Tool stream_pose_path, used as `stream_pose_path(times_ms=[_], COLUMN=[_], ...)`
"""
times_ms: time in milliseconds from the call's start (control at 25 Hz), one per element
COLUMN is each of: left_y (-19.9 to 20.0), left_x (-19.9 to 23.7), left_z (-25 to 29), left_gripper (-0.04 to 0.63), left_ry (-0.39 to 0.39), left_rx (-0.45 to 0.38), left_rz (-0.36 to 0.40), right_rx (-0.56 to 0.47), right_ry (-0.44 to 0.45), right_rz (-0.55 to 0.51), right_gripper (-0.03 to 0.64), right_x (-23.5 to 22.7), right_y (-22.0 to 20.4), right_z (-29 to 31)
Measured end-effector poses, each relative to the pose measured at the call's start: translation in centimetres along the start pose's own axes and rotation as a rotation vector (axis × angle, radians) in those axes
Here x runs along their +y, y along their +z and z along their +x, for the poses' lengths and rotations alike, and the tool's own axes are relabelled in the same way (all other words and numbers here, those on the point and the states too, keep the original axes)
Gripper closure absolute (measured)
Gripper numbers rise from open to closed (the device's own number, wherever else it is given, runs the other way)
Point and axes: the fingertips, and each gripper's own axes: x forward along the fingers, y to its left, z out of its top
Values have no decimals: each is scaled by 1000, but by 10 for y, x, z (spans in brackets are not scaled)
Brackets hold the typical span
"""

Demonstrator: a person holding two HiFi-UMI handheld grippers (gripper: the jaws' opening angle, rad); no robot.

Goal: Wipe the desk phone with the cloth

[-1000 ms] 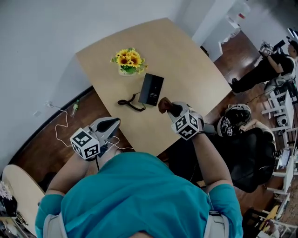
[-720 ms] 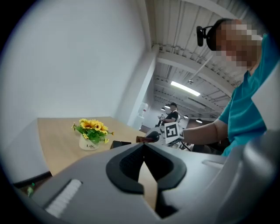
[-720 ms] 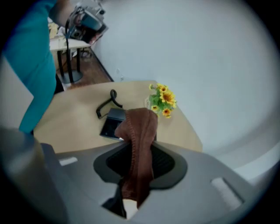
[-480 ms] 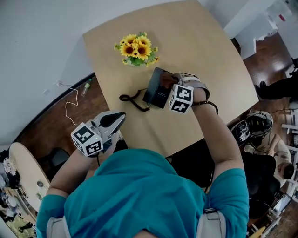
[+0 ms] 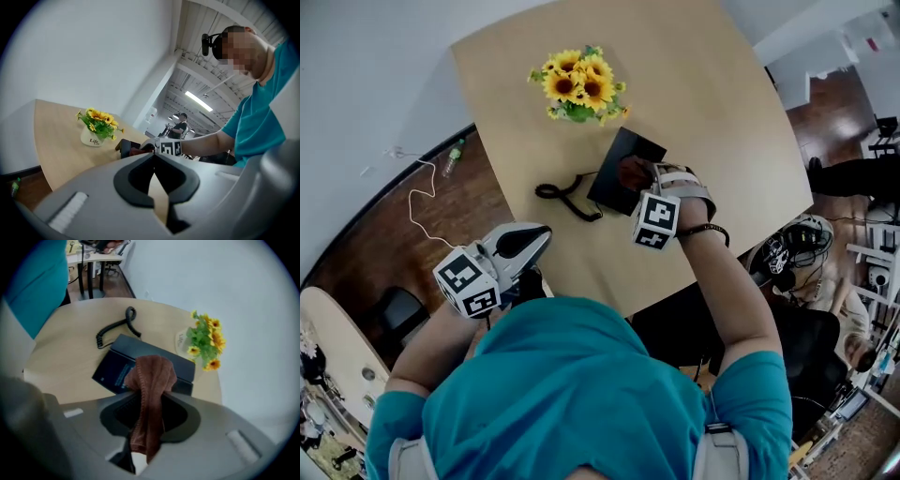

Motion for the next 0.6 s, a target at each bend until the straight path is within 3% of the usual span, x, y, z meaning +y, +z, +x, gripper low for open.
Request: stream_pose_path(times_ms=[280,400,480,600], left_y=[-11,-12,-10,-6], left_x=[-4,-7,-8,-7], left_z=[-3,-3,-4,-6], left_gripper=[591,591,591,591], left_ry=[3,2,0,4], left_rx=[2,5,4,-1], left_rz=[-24,-24,-22,-15], right_rx=[-76,-116,-168,-185], right_ry=[107,151,154,16], right_rz=[-137,-121,-34,125], right_gripper=[506,506,506,506], right_x=[105,119,101,13], right_y=[35,42,45,33], right_z=[-5,-7,-11,-14])
